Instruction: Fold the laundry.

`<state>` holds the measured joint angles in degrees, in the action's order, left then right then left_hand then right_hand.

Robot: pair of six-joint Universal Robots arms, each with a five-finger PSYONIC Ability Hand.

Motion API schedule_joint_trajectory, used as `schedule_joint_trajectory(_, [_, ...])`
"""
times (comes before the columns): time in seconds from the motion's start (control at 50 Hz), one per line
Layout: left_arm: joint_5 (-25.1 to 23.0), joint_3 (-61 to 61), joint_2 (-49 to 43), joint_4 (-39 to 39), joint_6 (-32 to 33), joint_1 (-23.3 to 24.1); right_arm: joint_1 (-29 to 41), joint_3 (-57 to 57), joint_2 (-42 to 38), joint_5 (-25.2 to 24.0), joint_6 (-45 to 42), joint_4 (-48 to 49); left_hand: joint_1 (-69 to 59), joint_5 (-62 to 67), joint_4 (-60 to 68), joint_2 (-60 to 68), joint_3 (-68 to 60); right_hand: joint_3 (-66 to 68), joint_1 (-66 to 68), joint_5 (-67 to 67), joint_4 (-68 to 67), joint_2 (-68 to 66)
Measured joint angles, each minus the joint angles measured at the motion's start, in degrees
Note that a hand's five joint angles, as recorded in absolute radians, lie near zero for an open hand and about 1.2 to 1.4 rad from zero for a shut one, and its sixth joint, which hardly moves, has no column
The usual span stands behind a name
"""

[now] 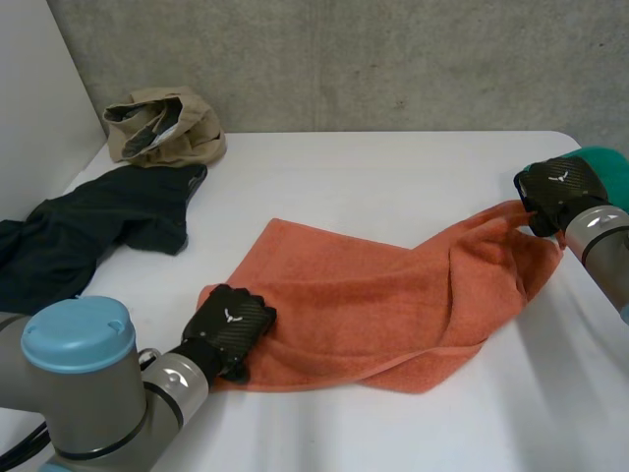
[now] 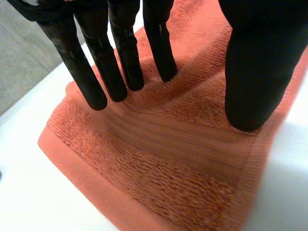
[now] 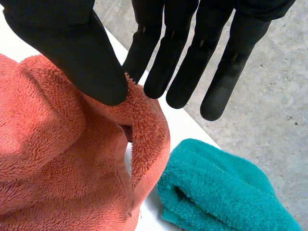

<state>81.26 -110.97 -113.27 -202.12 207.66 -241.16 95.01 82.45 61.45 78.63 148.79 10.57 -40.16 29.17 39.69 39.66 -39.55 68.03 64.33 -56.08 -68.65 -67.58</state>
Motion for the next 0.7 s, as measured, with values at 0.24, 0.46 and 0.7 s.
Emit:
schedule_joint_trajectory(0.24, [0.6,4.0,-2.5,-2.0,0.5,0.6,-0.1,0.3,0.3,0.0,0.0,0.1,-9.4,9.7,9.5,9.5,-9.5,0.0,0.0,0.0,0.0,0.0])
schedule_joint_trajectory(0.46, [0.4,5.5,-4.1,-0.5,1.1,0.7,-0.4,0.3,0.9,-0.1,0.0,-0.2,-6.7,8.7,8.0,7.6,-7.7,0.0,0.0,0.0,0.0,0.0])
schedule_joint_trajectory(0.7, [-0.4,2.3,4.6,2.9,-4.3,3.9,-0.7,0.9,2.2,-0.3,0.1,-0.1,3.2,-3.1,-3.5,-3.3,3.1,0.0,0.0,0.0,0.0,0.0])
